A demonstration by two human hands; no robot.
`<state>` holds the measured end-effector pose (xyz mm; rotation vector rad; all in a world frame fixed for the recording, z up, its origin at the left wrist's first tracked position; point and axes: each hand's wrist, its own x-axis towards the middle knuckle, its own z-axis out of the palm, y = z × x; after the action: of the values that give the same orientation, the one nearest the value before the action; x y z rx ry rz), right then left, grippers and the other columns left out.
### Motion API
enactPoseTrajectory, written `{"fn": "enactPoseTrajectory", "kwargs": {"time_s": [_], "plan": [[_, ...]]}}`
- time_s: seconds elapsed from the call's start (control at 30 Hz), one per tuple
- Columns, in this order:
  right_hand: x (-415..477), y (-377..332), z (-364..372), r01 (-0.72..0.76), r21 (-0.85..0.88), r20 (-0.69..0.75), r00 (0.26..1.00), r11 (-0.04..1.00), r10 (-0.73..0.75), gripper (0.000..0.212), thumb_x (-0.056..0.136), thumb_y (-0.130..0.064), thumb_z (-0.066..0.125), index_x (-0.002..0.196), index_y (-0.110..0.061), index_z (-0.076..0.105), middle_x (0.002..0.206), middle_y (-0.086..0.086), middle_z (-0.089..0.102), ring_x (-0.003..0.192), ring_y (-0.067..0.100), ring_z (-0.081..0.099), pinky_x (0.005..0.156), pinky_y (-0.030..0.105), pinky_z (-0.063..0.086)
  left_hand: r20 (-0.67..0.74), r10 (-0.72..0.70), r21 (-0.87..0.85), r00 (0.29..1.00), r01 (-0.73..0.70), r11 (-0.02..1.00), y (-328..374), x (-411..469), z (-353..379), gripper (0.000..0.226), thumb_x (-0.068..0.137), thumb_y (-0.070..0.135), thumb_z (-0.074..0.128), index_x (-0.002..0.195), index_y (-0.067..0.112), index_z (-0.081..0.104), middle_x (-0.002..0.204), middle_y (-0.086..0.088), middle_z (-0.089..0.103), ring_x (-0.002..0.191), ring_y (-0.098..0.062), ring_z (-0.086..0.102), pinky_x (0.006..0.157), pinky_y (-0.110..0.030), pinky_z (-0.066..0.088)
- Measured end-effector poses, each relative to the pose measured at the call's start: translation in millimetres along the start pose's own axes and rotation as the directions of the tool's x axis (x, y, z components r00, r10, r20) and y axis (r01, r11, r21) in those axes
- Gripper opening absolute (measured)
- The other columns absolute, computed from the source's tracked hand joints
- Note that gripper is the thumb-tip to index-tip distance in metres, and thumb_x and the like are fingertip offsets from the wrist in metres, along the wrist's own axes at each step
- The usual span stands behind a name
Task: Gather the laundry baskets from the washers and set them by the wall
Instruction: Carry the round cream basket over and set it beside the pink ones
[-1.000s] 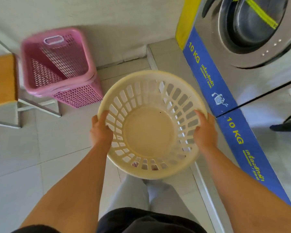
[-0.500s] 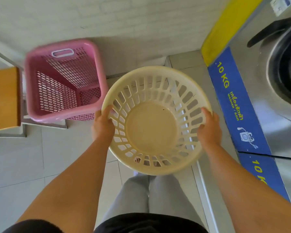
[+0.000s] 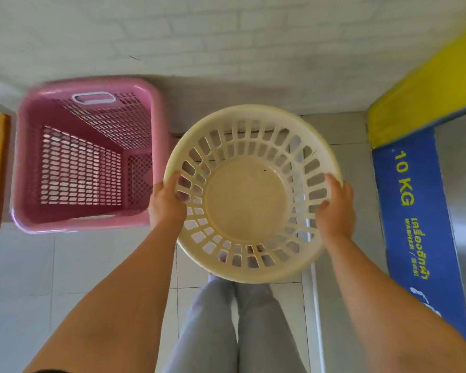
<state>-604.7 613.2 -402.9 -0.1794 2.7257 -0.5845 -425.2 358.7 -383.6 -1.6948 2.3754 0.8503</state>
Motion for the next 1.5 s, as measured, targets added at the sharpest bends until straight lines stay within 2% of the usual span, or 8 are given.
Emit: {"fn": "enactPoseTrajectory", "kwargs": {"time_s": [0.17,0.57,0.67,0.77,0.93,1.07,1.23,1.5], "plan": [[60,-4,37,-0.004,0.005,0.002,1.0,1.0,0.004,0.062,0.09,0.002,0.046,0.142,-0.03,0.037,0.144,0.005,0.035,0.098,0.033,0.061,0.071,0.038,0.051,-0.013,-0.01,-0.031,1.0,0.009,0.999,14,58,36,0.065,0.087,-0.007,0.043,0.137,0.034,0.047,0.124,-0.004,0.051,0.077,-0.013,0.049,0.073,-0.03,0.044],[149,7,151,-0.021,0.029,-0.022,1.0,0.999,0.022,0.065,0.089,0.004,0.042,0.141,-0.035,0.038,0.152,0.0,0.028,0.101,0.03,0.062,0.071,0.031,0.045,-0.003,-0.15,-0.158,0.989,0.147,0.976,-3,166,134,0.076,0.082,-0.01,0.035,0.137,0.042,0.045,0.135,0.003,0.042,0.094,-0.02,0.054,0.08,-0.032,0.047],[161,13,175,-0.007,0.036,-0.04,0.999,0.999,0.009,0.063,0.091,0.003,0.043,0.141,-0.034,0.037,0.153,0.002,0.027,0.103,0.031,0.062,0.075,0.034,0.048,0.018,-0.118,-0.224,0.993,0.119,0.967,-14,185,154,0.075,0.082,-0.006,0.034,0.13,0.051,0.045,0.131,0.005,0.041,0.099,-0.027,0.06,0.084,-0.045,0.055],[173,17,195,0.009,0.055,-0.034,0.999,0.998,-0.007,0.065,0.09,0.006,0.043,0.141,-0.034,0.036,0.154,0.004,0.025,0.106,0.033,0.062,0.076,0.037,0.05,0.002,-0.122,-0.141,0.993,0.121,0.983,-23,202,170,0.069,0.09,-0.004,0.034,0.137,0.046,0.043,0.137,0.001,0.042,0.106,-0.028,0.056,0.092,-0.041,0.05],[192,29,215,0.022,0.074,0.156,0.987,0.997,-0.033,0.076,0.089,0.01,0.041,0.148,-0.034,0.025,0.161,0.001,0.005,0.128,0.029,0.047,0.073,0.03,0.042,0.169,-0.111,-0.143,0.979,0.136,0.98,-37,224,188,0.074,0.088,-0.008,0.037,0.146,0.037,0.034,0.146,-0.006,0.029,0.125,-0.028,0.045,0.103,-0.037,0.041],[207,23,212,-0.002,-0.021,0.294,0.956,1.0,0.008,0.067,0.096,-0.013,0.047,0.151,-0.038,0.016,0.161,-0.004,-0.012,0.142,0.028,0.025,0.091,0.033,0.04,0.309,-0.124,-0.068,0.943,0.152,0.986,-40,238,192,0.075,0.087,-0.002,0.049,0.149,0.033,0.026,0.154,-0.006,0.013,0.138,-0.032,0.032,0.112,-0.046,0.035],[192,2,203,0.027,-0.187,0.247,0.969,0.982,0.02,0.059,0.098,-0.033,0.041,0.152,-0.034,0.017,0.162,-0.002,-0.01,0.146,0.027,0.015,0.106,0.043,0.034,0.299,-0.085,0.063,0.95,0.069,0.996,-22,222,186,0.071,0.091,0.01,0.052,0.151,0.032,0.021,0.161,0.001,-0.014,0.149,-0.026,0.002,0.12,-0.043,0.017],[119,-20,152,0.279,-0.26,0.263,0.942,0.925,-0.21,0.053,0.101,-0.035,0.035,0.151,-0.021,0.025,0.161,0.01,0.013,0.144,0.028,0.024,0.111,0.041,0.03,0.324,0.113,0.208,0.939,-0.187,0.96,0,150,127,0.063,0.1,0.035,0.038,0.153,0.023,0.007,0.163,-0.004,-0.005,0.15,-0.024,-0.007,0.121,-0.045,0.002]]}}
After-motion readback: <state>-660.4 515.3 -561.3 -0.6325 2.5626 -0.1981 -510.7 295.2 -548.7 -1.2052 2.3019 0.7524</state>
